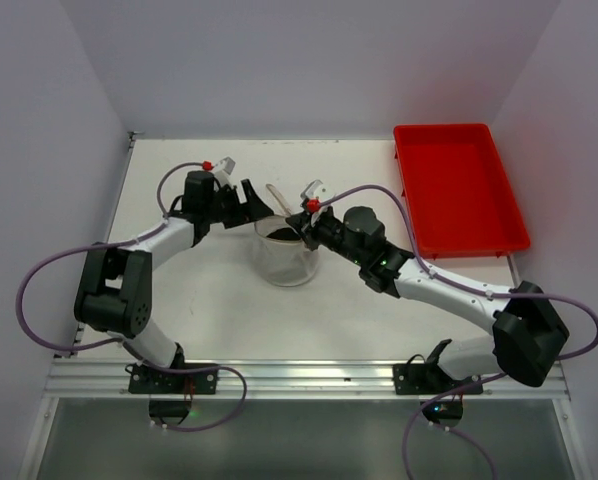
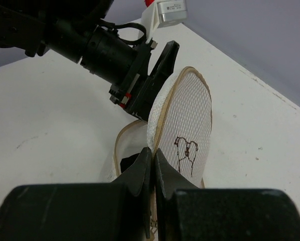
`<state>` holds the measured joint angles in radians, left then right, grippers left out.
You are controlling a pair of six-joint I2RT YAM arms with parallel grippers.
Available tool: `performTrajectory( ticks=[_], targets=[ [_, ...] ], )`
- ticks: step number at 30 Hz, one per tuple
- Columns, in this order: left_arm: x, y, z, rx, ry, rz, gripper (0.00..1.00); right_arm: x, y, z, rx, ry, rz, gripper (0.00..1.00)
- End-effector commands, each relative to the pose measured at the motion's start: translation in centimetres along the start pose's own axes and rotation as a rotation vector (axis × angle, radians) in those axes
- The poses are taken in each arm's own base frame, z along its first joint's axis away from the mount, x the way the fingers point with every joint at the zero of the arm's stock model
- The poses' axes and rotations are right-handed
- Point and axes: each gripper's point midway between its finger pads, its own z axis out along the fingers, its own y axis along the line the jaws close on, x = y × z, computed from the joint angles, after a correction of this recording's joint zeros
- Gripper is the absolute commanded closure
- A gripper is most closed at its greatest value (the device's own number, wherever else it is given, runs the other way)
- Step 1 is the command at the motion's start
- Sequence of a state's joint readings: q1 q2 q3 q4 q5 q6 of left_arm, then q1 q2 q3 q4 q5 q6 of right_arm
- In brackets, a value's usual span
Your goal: Unzip the laundry bag and remove the bra
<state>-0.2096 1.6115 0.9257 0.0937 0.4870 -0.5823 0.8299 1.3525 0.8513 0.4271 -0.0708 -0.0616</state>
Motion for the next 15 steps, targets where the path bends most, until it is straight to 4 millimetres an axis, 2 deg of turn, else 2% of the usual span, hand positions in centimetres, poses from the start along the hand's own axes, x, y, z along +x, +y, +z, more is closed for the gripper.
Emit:
performTrajectory(
  ticks=[1,4,7,8,10,11,13,15],
  targets=[
    [1.1,0.1,0.5,0.029,0.056,0.022,0.16,-2.5,-0.4,-0.4,0.012,-0.083,-0.021,1.00],
    [1.9,0.6,0.5,0.017,0.062,0.021,0.20,-2.6,-0.5,-0.4,0.017,-0.087,-0.027,1.00],
    [2.3,0.0,0.4,0.056,0.066,0.023,0.37,-2.5,-0.7,-0.3,0.025,-0.083,-0.034,1.00],
    [2.7,-0.5,0.3,0.085,0.079,0.018,0.51,-2.6,-0.7,-0.2,0.027,-0.084,-0.037,1.00],
    [2.7,-1.0,0.2,0.121,0.070,0.014,0.67,-2.4,-0.8,0.0,0.033,-0.079,-0.041,1.00],
    [2.9,-1.0,0.2,0.123,0.070,0.011,0.83,-2.4,-1.1,0.0,0.045,-0.081,-0.044,1.00],
    [2.6,-1.0,-0.3,0.124,0.041,0.002,1.00,-3.0,-1.6,0.0,0.074,-0.117,-0.046,1.00],
    [1.8,-1.5,-0.9,0.138,-0.020,0.006,1.00,-2.9,-2.7,0.2,0.134,-0.140,-0.054,1.00]
  ],
)
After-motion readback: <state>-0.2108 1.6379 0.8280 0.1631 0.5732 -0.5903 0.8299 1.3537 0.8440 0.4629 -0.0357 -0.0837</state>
